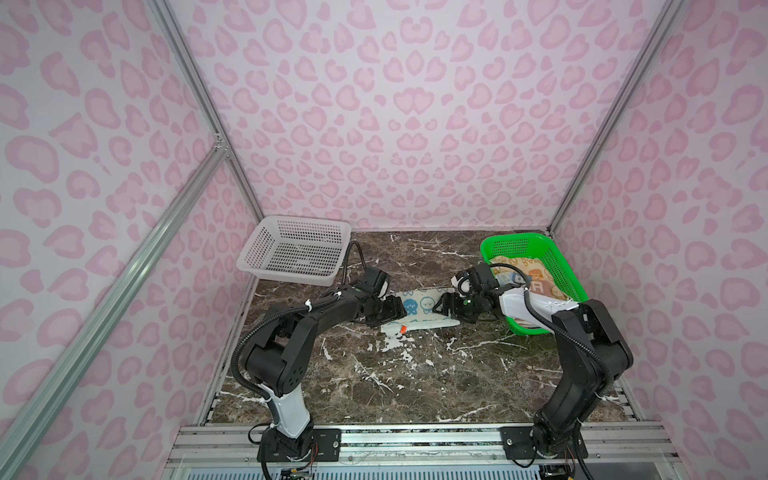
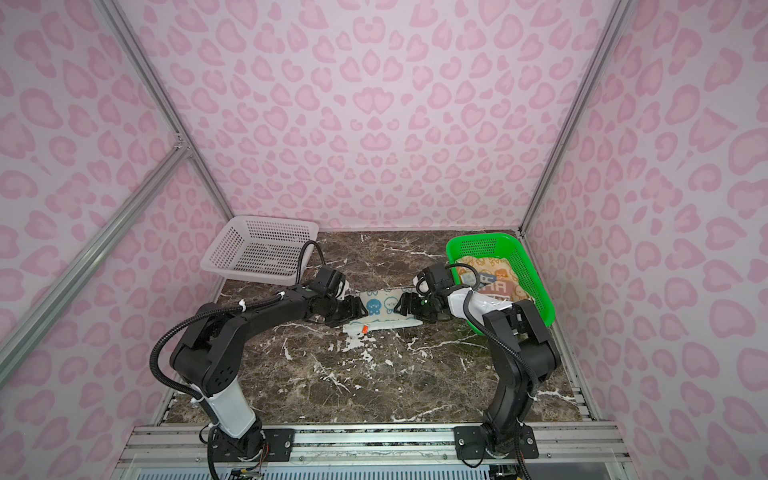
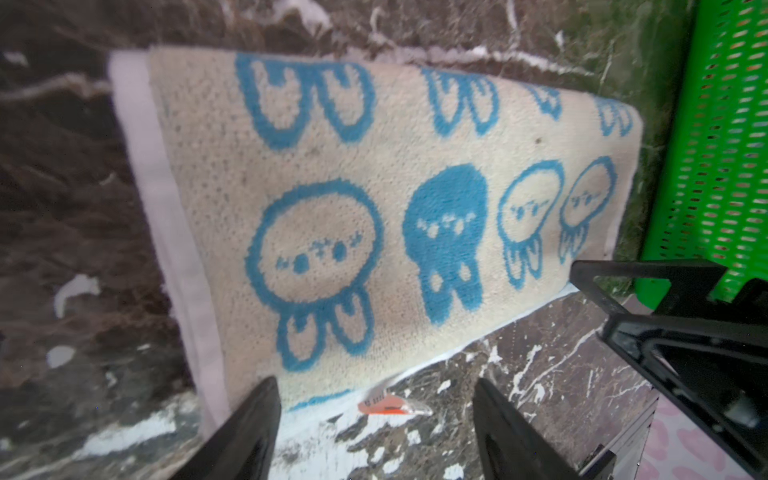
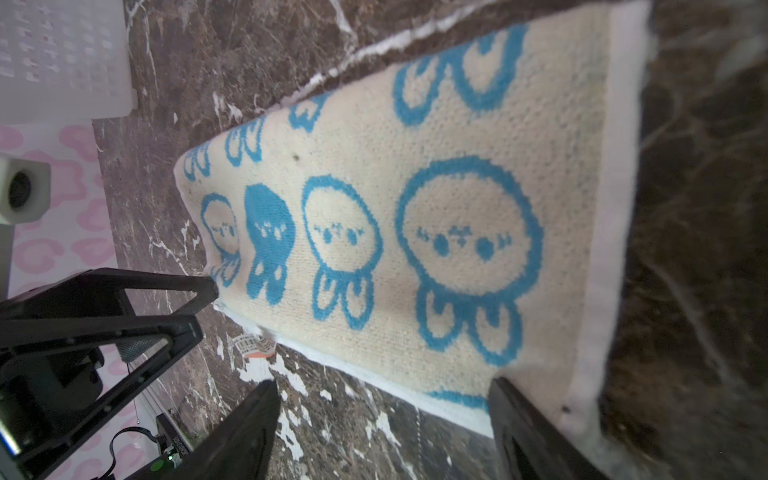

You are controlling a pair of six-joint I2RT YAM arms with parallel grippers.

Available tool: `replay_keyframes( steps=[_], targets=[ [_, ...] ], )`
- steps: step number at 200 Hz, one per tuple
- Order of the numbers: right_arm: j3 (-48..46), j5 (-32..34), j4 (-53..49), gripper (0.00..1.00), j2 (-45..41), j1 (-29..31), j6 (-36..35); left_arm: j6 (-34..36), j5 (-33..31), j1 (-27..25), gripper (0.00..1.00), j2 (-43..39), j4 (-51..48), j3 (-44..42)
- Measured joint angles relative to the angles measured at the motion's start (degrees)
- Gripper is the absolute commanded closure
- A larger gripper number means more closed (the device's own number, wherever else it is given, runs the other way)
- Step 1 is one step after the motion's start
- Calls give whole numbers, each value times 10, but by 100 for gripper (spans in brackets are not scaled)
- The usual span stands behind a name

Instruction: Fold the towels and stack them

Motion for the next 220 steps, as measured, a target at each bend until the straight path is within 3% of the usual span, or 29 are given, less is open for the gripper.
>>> replay_keyframes(
  steps=[71,120,220],
  targets=[
    [32,35,-42,19,-61,-12,-28,33,-27,0,26,-21,-39,46],
    [0,57,-67,34,-48,-62,-32,39,-35,0,26,-29,-52,35],
    [-15,41,-37,72,-3,-63,-26,45,-52,0,28,-36,-58,11]
  ],
)
